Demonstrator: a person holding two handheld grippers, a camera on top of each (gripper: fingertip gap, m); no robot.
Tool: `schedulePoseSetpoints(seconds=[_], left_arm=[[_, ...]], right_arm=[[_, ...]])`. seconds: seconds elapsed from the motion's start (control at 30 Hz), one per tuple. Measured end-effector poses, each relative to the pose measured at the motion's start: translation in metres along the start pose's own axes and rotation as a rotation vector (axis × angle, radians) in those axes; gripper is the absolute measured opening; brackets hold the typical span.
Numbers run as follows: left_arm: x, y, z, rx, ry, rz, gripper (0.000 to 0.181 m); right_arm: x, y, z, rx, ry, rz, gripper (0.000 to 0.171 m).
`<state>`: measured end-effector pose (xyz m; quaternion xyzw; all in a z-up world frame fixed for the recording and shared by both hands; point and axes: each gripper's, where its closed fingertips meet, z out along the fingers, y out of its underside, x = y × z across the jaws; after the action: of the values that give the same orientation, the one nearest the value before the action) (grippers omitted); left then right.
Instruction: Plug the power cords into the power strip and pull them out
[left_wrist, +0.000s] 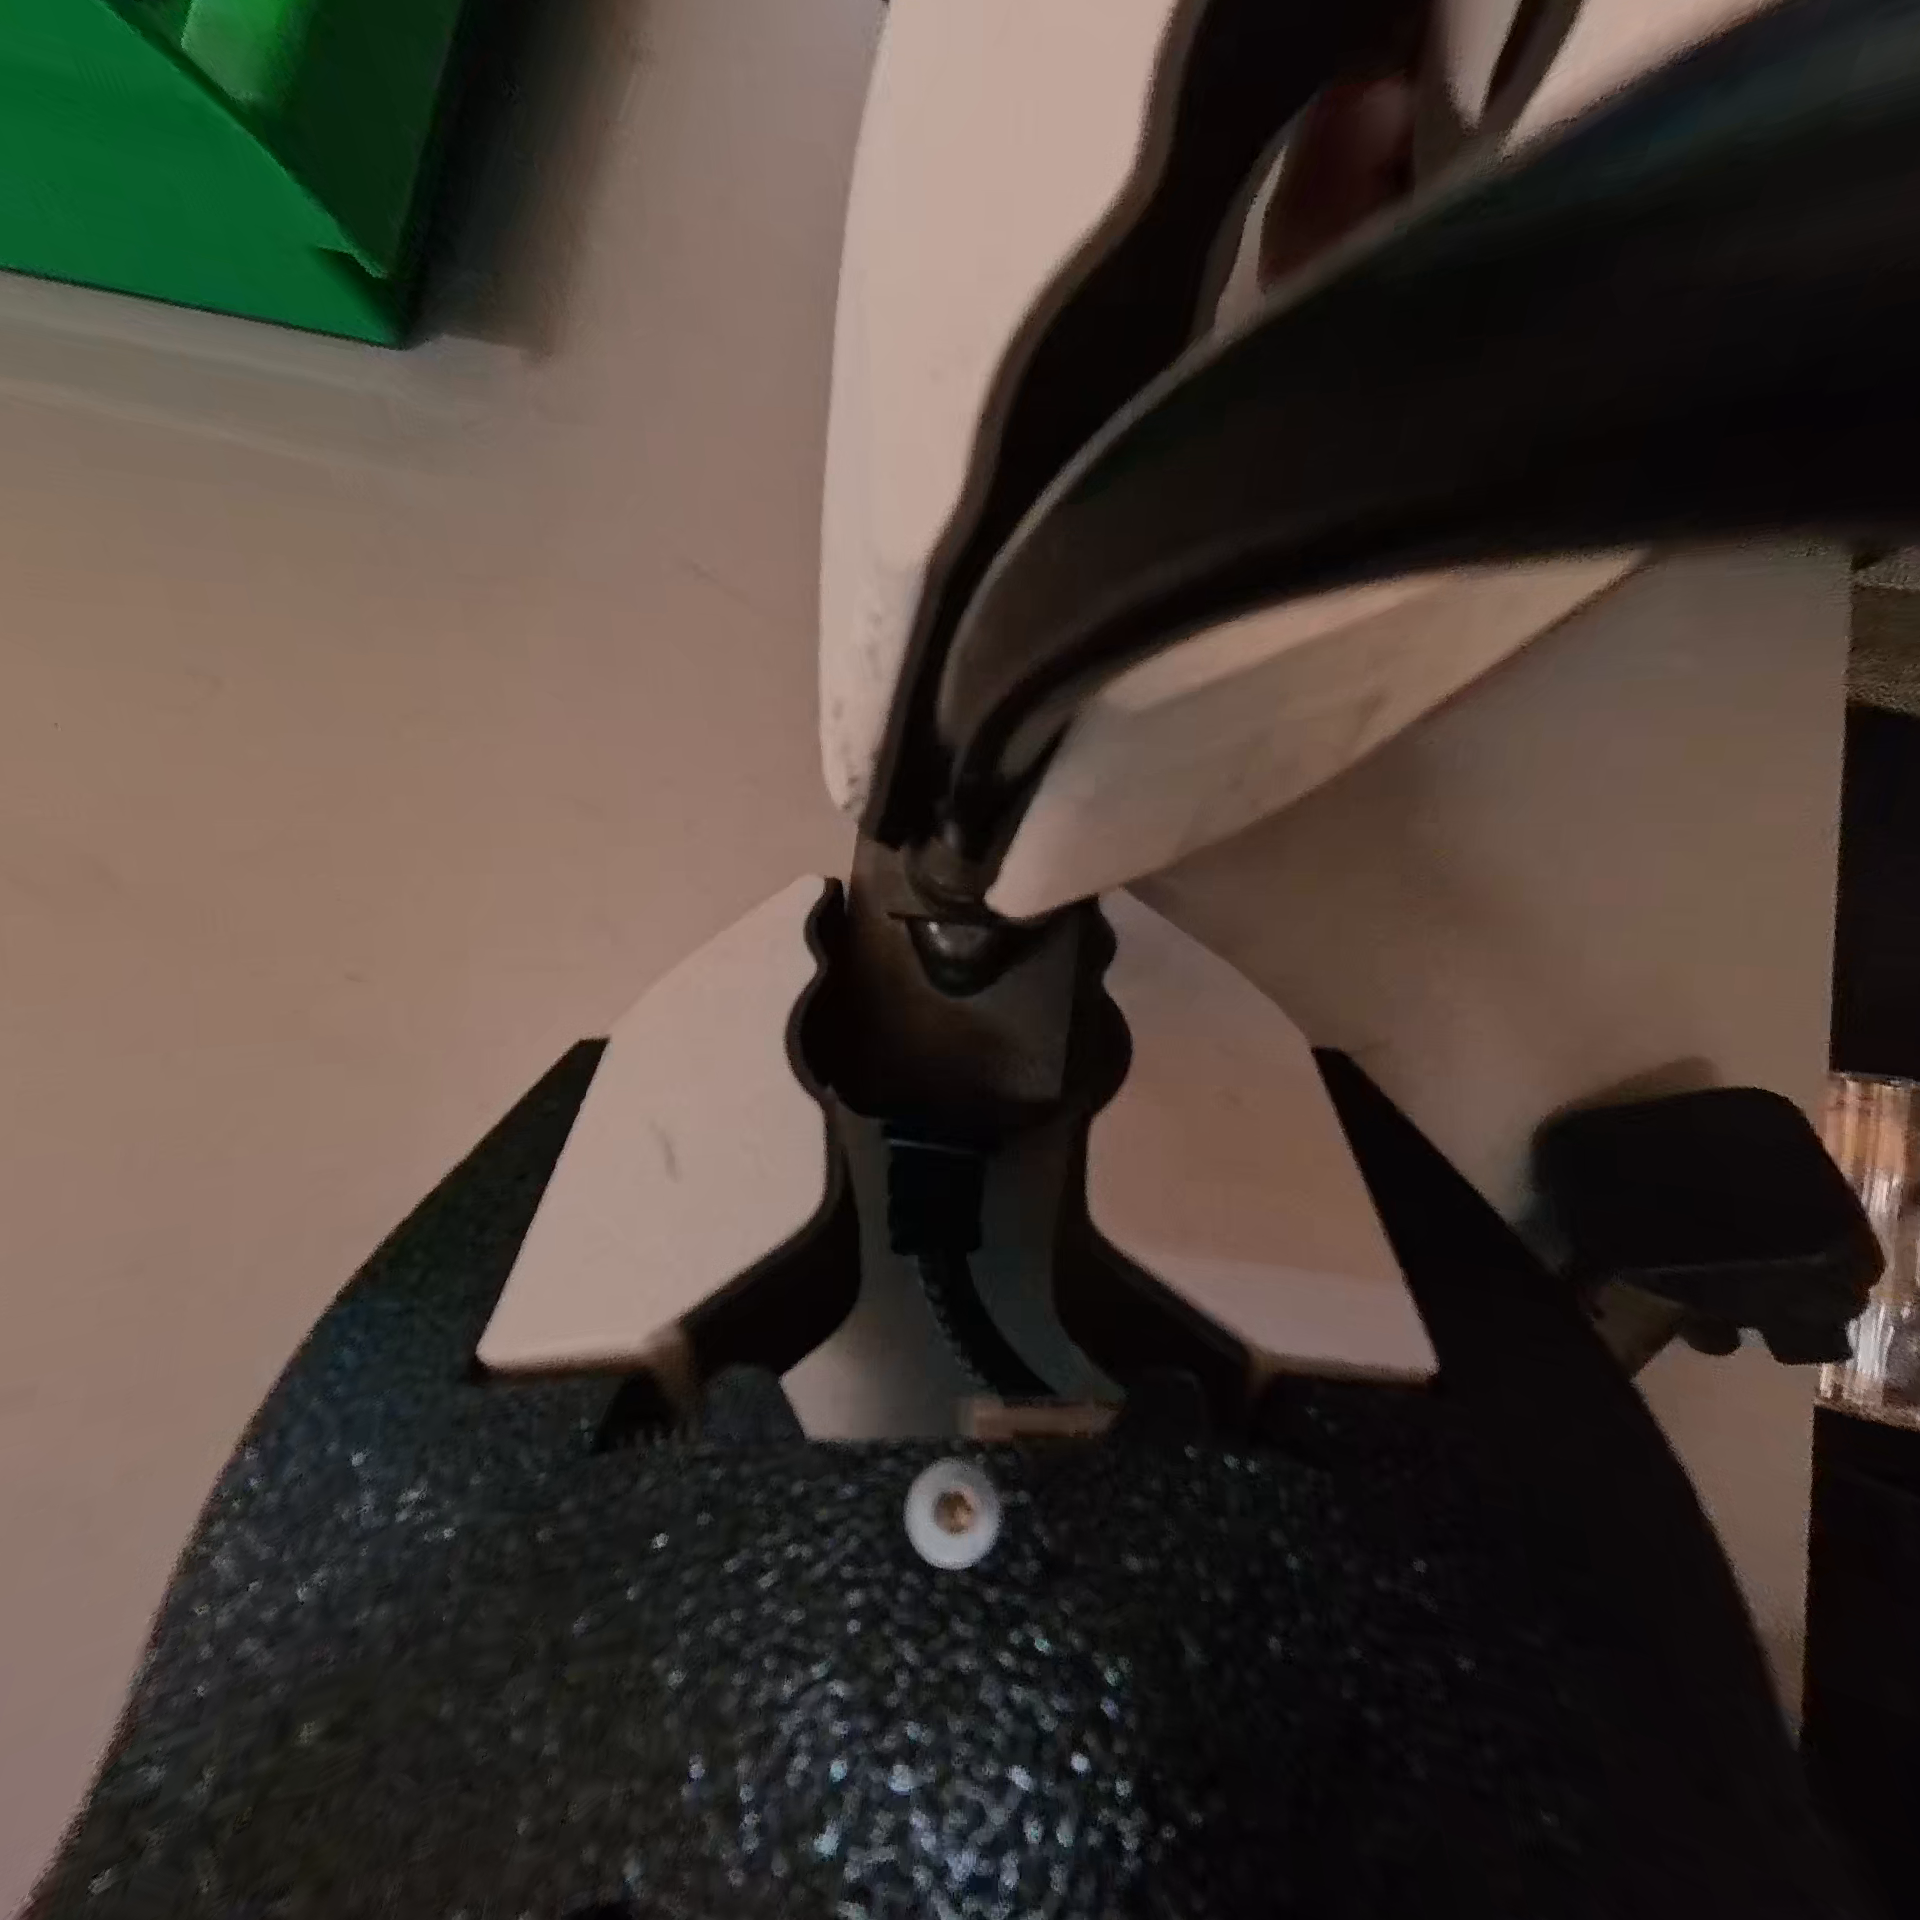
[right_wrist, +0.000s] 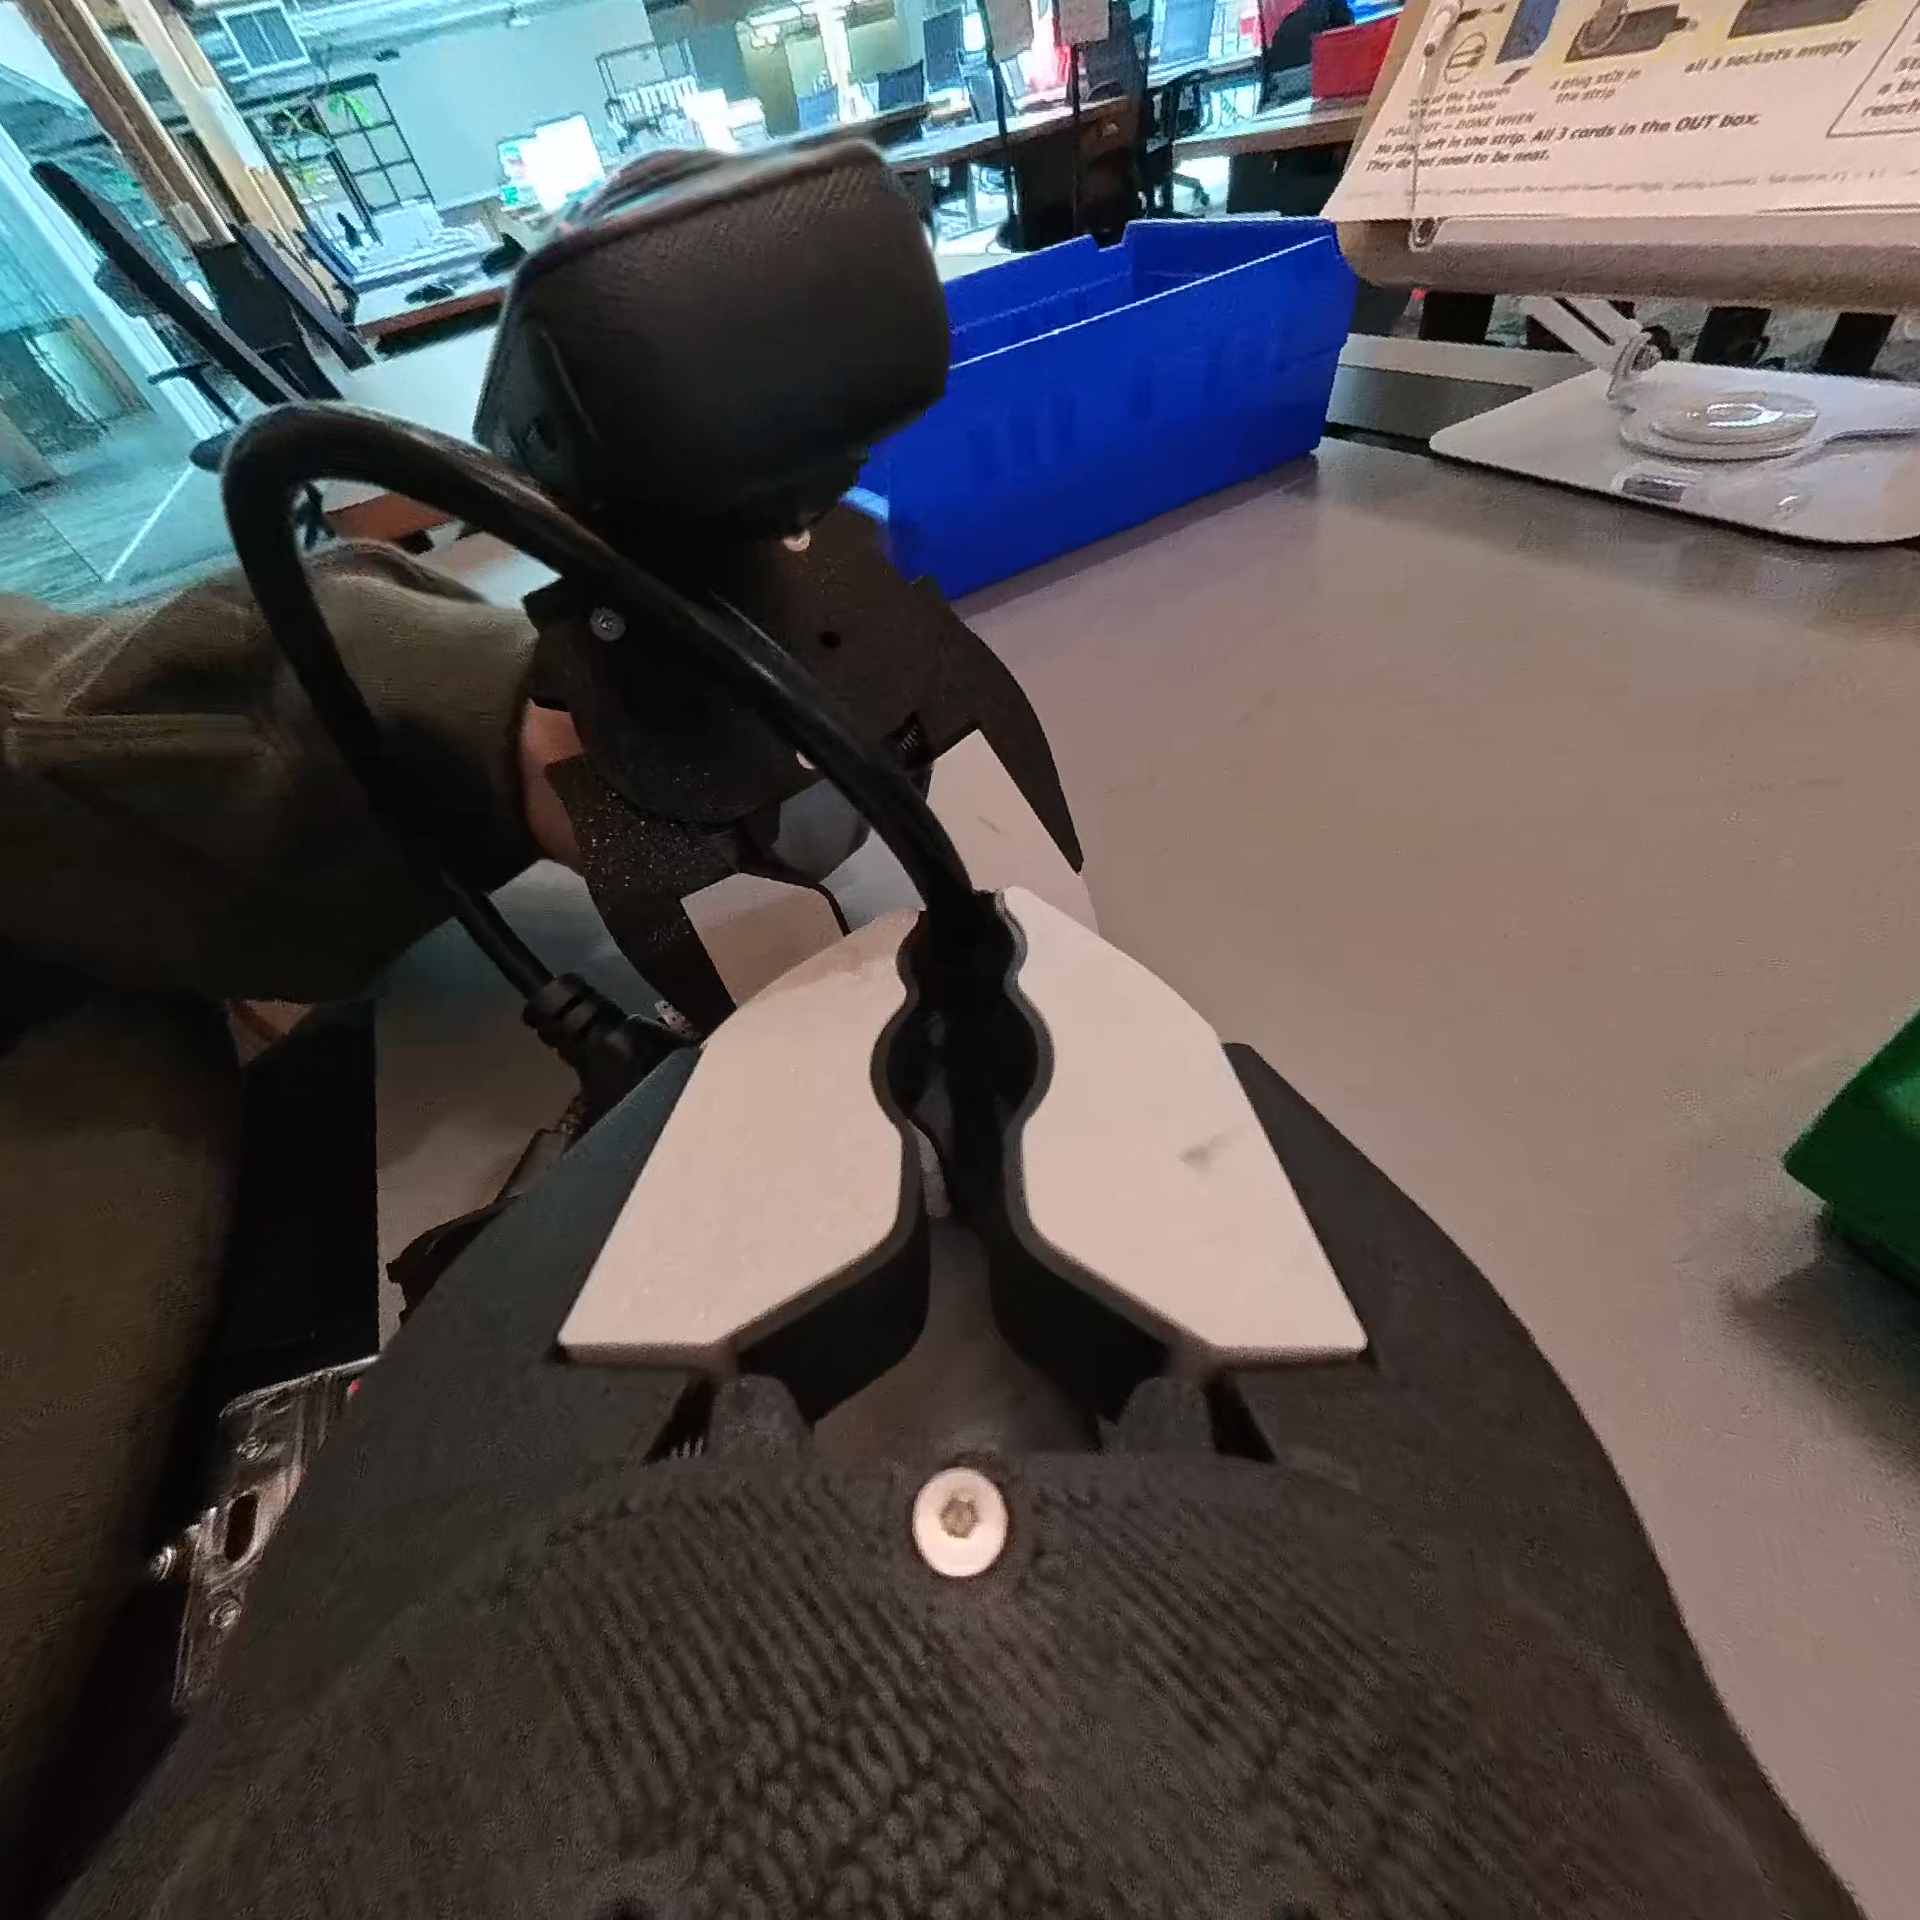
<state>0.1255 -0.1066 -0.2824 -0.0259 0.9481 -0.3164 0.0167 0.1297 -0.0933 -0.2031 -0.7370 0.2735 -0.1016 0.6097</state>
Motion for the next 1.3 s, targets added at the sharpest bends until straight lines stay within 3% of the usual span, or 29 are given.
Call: schedulePoseSetpoints(seconds=[0.37, 0.57, 1.03, 1.2, 1.3], left_arm=[[0.0019, -0.0029, -0.0006, 0.111, -0.003, 0.033, 0.042], [0.0018, -0.0048, -0.0002, 0.187, -0.011, -0.040, 0.042], [0.0000, -0.0058, 0.0011, 0.193, -0.008, -0.035, 0.043], [0.0005, -0.0070, 0.0022, 0.204, 0.007, -0.019, 0.043], [-0.0002, -0.0074, 0.0023, 0.203, 0.006, -0.015, 0.043]], right_arm=[[-0.0014, 0.0014, -0.0018, -0.019, 0.003, -0.020, 0.009], [0.0018, 0.0002, -0.0012, 0.020, 0.005, 0.035, 0.009], [0.0024, 0.0006, -0.0020, -0.005, 0.024, 0.007, 0.009], [0.0044, 0.0005, -0.0037, -0.055, 0.084, -0.095, 0.009], [0.0054, -0.0013, -0.0027, 0.003, 0.054, -0.006, 0.009]])
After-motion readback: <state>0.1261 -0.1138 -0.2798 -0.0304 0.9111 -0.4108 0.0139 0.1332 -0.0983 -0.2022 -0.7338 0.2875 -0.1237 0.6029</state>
